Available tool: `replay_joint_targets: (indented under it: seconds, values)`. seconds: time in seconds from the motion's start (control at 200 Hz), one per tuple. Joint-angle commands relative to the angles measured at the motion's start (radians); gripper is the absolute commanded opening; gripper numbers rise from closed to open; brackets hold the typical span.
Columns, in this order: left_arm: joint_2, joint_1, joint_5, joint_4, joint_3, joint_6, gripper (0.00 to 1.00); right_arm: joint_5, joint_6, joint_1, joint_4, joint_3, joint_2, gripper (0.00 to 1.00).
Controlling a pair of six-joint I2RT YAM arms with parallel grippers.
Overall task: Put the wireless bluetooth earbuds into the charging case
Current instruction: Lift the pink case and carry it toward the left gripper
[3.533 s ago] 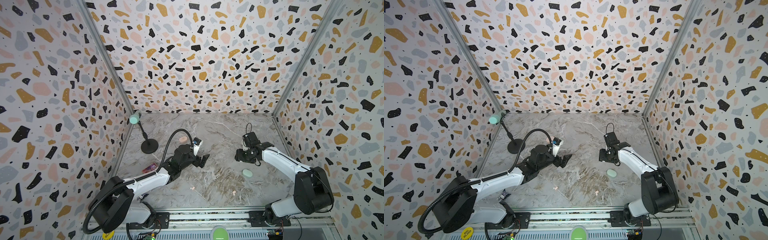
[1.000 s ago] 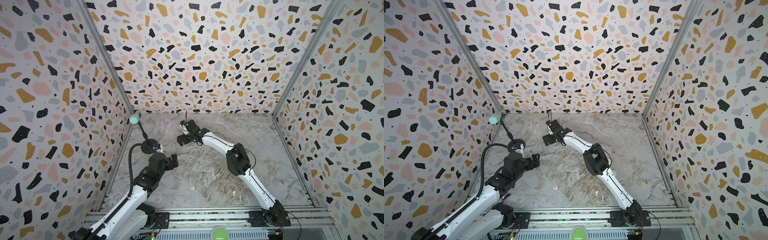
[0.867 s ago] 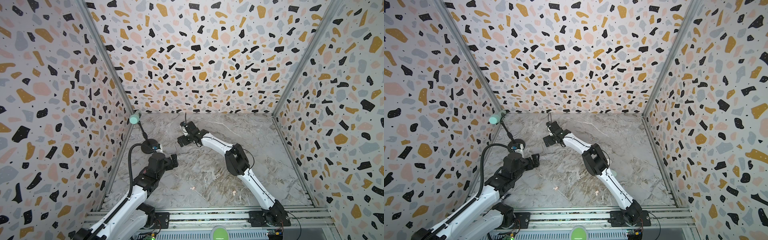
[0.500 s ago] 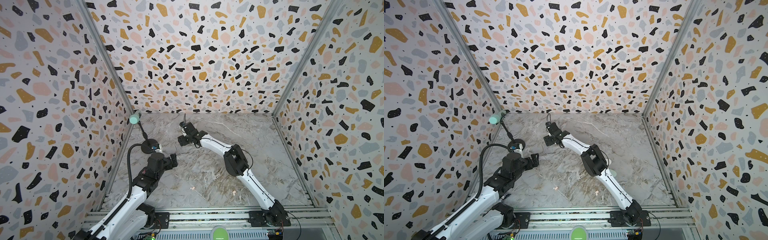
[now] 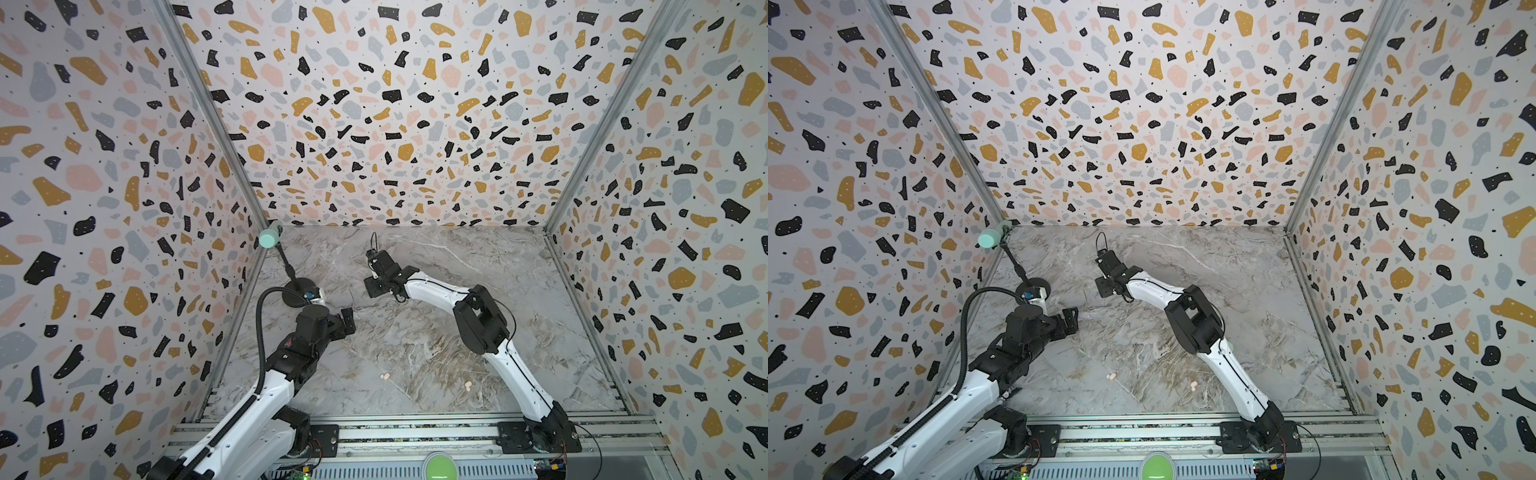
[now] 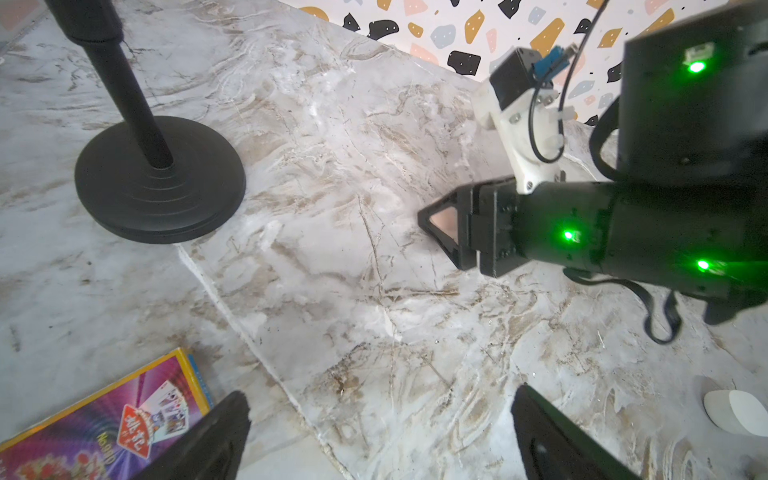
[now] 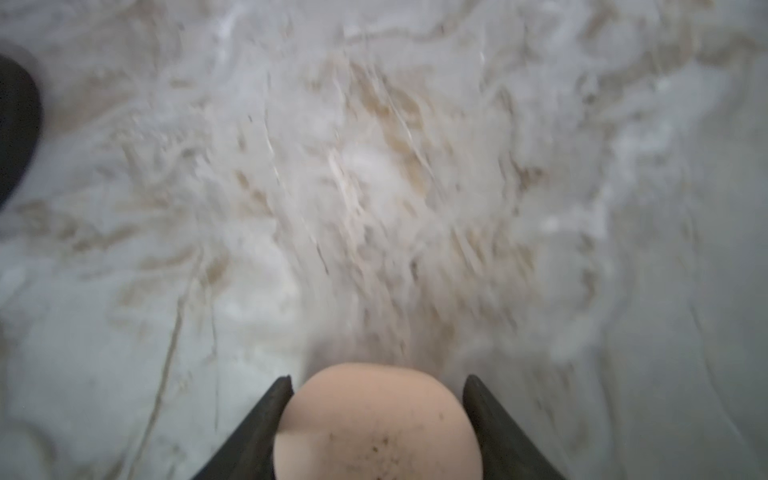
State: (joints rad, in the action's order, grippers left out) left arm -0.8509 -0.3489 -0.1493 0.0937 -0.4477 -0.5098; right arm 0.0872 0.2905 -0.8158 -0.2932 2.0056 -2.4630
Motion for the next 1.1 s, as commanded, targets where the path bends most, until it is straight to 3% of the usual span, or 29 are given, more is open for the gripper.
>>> replay_joint_targets:
  seconds: [0.0, 0.28, 0.476, 0.736, 1.096]
  values:
    - [-0.003, 0.004, 0.020, -0.044, 0.001, 0.013, 1.00, 0.037, 0.033, -0.011, 0.022, -0.139, 0.158, 0.61]
    - [-0.017, 0.004, 0.042, -0.056, -0.006, 0.029, 1.00, 0.045, 0.126, -0.044, 0.044, -0.553, 0.405, 0.61]
    - [-0.031, 0.005, 0.062, -0.081, 0.003, 0.028, 1.00, 0.062, 0.198, -0.070, 0.036, -0.741, 0.539, 0.64]
    - [-0.050, 0.004, 0.082, -0.088, -0.003, 0.033, 1.00, 0.049, 0.208, -0.070, -0.065, -0.693, 0.545, 0.82]
    - [-0.025, 0.004, 0.085, -0.076, 0.006, 0.035, 1.00, -0.054, 0.195, -0.057, -0.323, -0.486, 0.470, 0.79]
